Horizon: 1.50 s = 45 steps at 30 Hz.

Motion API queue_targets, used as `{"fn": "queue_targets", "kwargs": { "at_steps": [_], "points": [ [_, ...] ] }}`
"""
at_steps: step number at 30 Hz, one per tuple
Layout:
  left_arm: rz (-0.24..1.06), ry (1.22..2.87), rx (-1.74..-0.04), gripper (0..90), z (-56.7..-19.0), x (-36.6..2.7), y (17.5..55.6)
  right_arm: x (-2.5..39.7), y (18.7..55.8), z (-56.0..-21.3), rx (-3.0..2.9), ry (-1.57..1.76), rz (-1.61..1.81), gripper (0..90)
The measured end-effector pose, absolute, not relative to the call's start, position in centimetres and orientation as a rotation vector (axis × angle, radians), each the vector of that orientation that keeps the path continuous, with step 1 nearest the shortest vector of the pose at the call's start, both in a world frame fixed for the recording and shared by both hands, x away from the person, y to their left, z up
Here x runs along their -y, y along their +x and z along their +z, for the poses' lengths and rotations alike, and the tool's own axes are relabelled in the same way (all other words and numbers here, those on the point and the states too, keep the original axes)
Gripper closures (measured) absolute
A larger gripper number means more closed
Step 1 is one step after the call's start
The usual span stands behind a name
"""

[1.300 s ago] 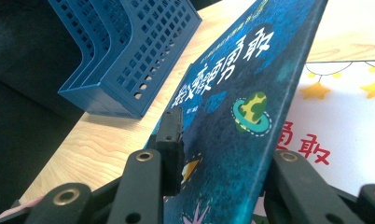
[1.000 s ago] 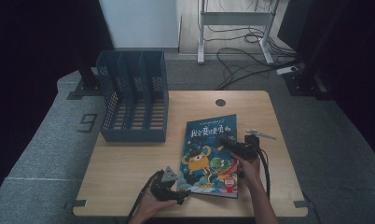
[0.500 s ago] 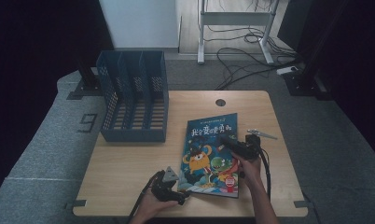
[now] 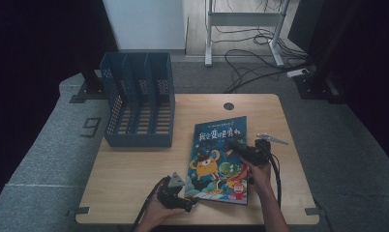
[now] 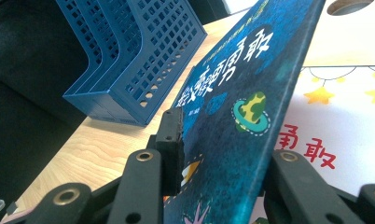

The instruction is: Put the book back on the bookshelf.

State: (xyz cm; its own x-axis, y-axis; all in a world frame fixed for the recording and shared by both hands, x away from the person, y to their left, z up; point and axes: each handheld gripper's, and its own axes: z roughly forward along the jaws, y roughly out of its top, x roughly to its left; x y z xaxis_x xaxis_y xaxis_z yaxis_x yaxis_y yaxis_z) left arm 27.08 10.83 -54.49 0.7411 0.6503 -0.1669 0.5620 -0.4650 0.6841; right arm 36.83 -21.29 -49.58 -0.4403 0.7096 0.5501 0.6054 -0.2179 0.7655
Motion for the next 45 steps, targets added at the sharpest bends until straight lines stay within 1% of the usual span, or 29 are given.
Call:
{"fn": "queue_targets", "kwargs": {
  "at_steps": [9,15,26,31,45],
  "points": [
    [0.162,2.188,-0.917,7.8,-54.5,-10.7,27.1,21.2,36.6,-49.2,-1.904,1.571,1.762,66.5],
    [0.168,2.181,-0.929,6.7,-54.5,-10.7,27.1,20.9,36.0,-48.4,-1.896,1.497,1.762,66.9],
    [0.174,2.153,-0.98,7.0,-54.5,-11.1,27.4,20.8,35.4,-47.5,-1.881,1.431,1.786,69.7],
    [0.179,2.177,-0.957,9.0,-54.5,-11.0,27.3,20.8,35.3,-47.3,-1.879,1.41,1.807,70.4],
    [0.201,2.201,-0.94,8.4,-54.5,-10.7,27.1,20.8,35.1,-47.0,-1.871,1.404,1.811,71.0]
  ]
}}
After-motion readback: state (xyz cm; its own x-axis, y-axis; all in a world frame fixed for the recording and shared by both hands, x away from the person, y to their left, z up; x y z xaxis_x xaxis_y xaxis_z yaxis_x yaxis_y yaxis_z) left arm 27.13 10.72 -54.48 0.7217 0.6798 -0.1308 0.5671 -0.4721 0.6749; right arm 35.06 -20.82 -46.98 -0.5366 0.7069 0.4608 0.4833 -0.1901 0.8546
